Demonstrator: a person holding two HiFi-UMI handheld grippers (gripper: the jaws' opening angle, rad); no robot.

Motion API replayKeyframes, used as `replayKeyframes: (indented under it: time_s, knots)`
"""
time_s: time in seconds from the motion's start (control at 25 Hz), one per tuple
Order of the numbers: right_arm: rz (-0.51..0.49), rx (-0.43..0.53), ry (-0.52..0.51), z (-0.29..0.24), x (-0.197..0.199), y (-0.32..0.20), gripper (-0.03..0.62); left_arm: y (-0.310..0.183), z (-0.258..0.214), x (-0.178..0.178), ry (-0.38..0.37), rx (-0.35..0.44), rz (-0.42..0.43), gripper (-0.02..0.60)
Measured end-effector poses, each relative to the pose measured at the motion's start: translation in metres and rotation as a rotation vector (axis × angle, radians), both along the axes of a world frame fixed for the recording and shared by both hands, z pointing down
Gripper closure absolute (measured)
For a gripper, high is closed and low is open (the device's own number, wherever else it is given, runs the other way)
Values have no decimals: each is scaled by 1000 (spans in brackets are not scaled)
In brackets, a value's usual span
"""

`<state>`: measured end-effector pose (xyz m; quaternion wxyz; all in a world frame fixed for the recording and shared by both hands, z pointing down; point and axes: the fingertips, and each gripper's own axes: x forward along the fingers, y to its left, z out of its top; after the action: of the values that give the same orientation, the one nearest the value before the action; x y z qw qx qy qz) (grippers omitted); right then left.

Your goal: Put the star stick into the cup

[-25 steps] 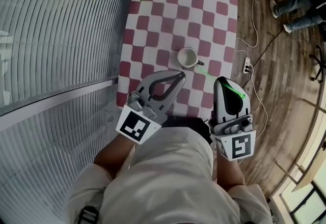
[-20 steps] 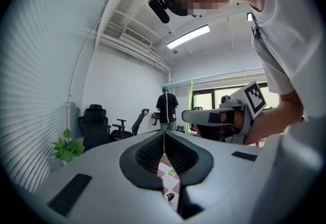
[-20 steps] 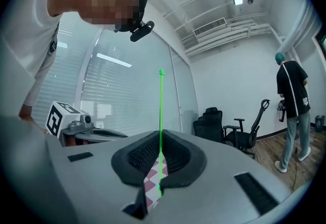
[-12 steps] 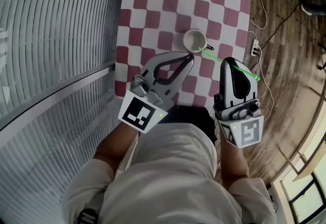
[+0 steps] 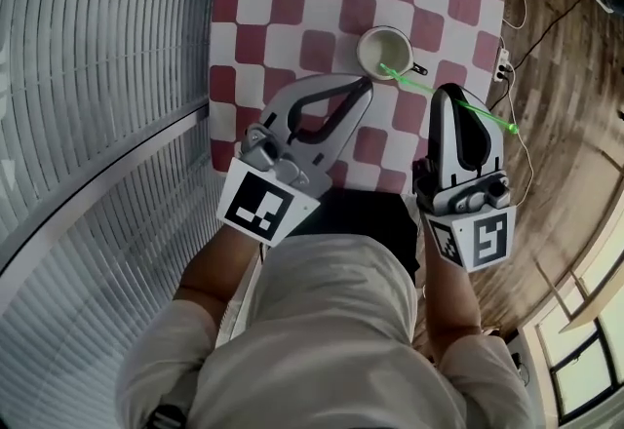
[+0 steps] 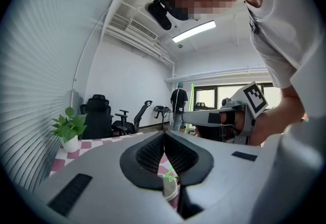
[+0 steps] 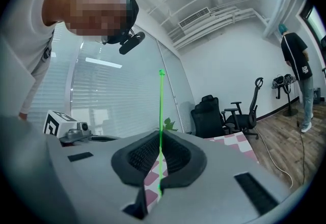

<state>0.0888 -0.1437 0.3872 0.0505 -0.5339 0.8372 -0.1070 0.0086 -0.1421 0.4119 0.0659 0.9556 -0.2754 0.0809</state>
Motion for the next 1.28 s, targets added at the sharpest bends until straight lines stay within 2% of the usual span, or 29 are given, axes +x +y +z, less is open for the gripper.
replayKeyframes:
  time_s: [0.44, 1.28]
  knots:
    - [18, -50, -45, 52, -4, -8, 556, -7, 52, -3, -1, -18, -9, 549]
    - [59, -95, -164, 70, 4, -20, 556, -15, 65, -4, -13, -61, -52, 549]
